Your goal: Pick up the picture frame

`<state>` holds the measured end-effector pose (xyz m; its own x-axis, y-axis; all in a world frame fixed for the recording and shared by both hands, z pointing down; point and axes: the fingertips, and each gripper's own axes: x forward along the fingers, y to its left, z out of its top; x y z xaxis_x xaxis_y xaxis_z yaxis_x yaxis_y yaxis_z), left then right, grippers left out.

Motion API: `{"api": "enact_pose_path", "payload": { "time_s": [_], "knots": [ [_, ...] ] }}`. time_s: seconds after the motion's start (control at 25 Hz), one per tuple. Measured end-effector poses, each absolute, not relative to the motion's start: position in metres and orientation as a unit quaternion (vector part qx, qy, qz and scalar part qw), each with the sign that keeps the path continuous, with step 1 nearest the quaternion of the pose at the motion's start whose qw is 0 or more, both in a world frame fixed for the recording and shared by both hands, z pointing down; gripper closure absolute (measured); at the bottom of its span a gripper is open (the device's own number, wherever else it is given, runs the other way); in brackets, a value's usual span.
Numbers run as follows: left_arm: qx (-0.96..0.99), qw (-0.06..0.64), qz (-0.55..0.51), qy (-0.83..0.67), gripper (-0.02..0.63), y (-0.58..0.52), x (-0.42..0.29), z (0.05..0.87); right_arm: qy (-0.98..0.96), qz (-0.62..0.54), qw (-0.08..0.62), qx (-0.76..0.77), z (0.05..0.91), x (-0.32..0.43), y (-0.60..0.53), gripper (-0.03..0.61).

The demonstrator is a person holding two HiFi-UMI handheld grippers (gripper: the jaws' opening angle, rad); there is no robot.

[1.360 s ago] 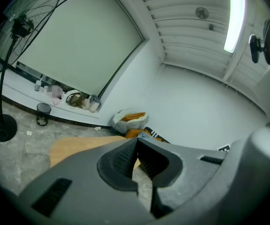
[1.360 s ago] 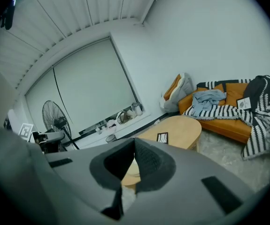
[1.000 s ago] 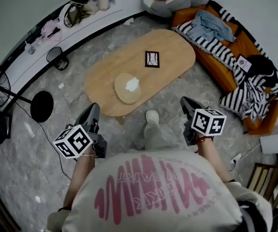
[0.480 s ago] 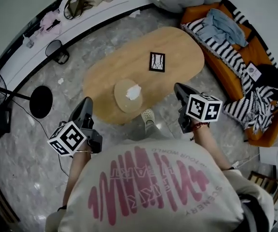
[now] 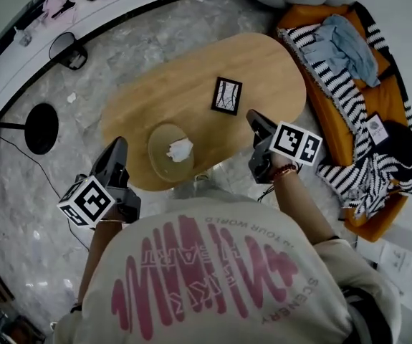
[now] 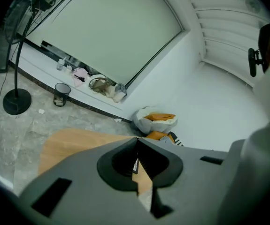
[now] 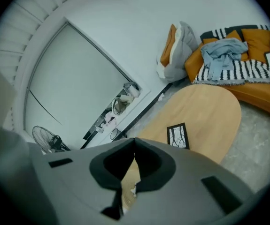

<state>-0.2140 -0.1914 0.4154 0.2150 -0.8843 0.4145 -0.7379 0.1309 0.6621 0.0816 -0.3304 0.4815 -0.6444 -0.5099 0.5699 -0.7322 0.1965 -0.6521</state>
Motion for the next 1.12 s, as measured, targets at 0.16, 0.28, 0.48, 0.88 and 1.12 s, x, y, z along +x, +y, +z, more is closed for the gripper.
{"api": "enact_pose_path", "payload": {
  "time_s": [0.16,0.28,0.48,0.88,1.12],
  "knots": [
    [0.627,0.445,-0.103,-0.631,0.611,-0.217,-0.217,0.435,-0.741,0.521,0.122,0.406,0.518,0.082,-0.363,0.574],
    [0.612,0.457,-0.092,-0.640,0.611,-0.231,-0.215,0.448,-0.728,0.541,0.127,0.401,0.543,0.081,-0.382,0.574],
    [0.586,0.485,-0.047,-0.648,0.611,-0.239,-0.208,0.472,-0.709,0.571,0.144,0.389,0.593,0.079,-0.402,0.574],
    [0.506,0.504,0.044,-0.699,0.611,-0.190,-0.225,0.538,-0.618,0.653,0.150,0.412,0.696,0.088,-0.413,0.574],
    [0.494,0.523,0.060,-0.692,0.611,-0.177,-0.217,0.556,-0.650,0.612,0.239,0.382,0.739,0.081,-0.406,0.574]
  ]
}}
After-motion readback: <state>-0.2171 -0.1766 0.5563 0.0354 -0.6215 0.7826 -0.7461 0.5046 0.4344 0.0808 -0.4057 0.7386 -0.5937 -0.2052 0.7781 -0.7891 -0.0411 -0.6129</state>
